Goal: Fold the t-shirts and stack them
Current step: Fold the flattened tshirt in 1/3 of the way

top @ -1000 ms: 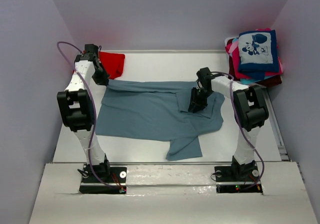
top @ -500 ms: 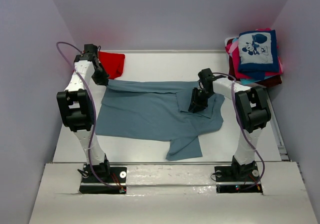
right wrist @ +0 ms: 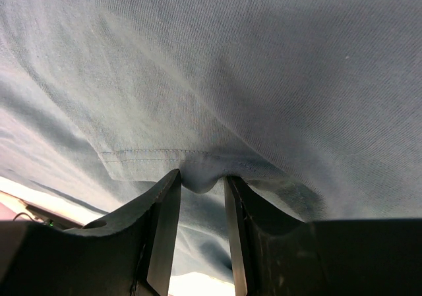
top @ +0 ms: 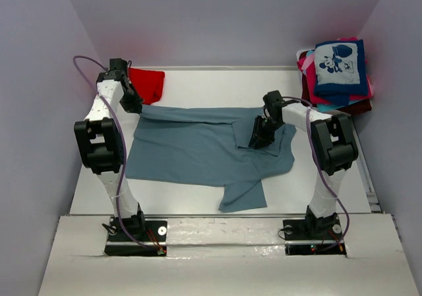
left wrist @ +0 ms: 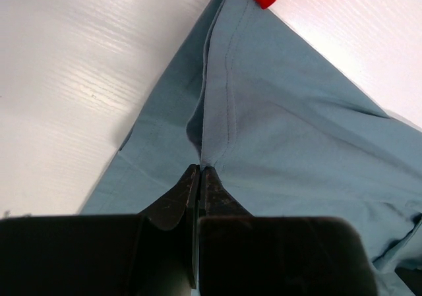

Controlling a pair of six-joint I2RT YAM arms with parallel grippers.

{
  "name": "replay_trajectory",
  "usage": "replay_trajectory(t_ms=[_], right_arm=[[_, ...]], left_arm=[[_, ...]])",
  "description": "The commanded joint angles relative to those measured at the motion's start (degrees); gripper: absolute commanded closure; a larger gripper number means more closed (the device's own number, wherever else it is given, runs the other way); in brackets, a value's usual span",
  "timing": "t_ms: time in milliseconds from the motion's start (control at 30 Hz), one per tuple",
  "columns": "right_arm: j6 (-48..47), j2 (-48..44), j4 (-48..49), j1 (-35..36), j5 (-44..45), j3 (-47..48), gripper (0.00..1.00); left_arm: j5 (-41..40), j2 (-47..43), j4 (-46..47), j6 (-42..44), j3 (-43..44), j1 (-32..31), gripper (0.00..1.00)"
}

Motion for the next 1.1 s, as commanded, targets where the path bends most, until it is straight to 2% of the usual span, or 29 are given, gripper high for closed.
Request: replay_trajectory(t_ms=[0,600,733,767,833,867,967,1067], right_arm=[[-2.1,4.9,-3.4,-0.5,9.8,-4.8,0.6],[-1.8,4.2,-4.3,-0.5,9.6,-4.3,0.6],[-1.8,4.1,-4.5,-0.5,9.6,-4.0,0.6],[-1.8,4.1,-4.5,-0.5,9.6,-3.9,0.6],[-1.8,4.1,-4.6,-0.5,9.5,-3.9,0.6],[-1.8,4.1,-4.6,-0.5,9.5,-3.8,0.6],[-1.9,4.1,-4.7,-0.5,9.5,-3.8,0.6],[-2.0,3.8,-4.8,-0.5,9.6,-4.2,0.6]], left_arm=[[-0.1,-3.8,-1.6,0.6,1.8,0.6,0.94],[0.4,-4.4,-3.0,-0.6,-3.4,0.6,0.92],[1.2,-5.1,-2.6,-0.9,-6.3,0.6,0.79],[1.3,-5.5,-2.4,-1.3,-6.9,0.6,0.7],[1.9,-6.1,-1.8,-1.4,-8.6,0.6,0.65],[1.9,-6.5,-1.4,-1.6,-9.2,0.6,0.55],[1.6,-7.2,-1.0,-2.1,-10.5,0.6,0.38],[1.1,-8.0,-0.6,-2.3,-10.7,0.6,0.32]])
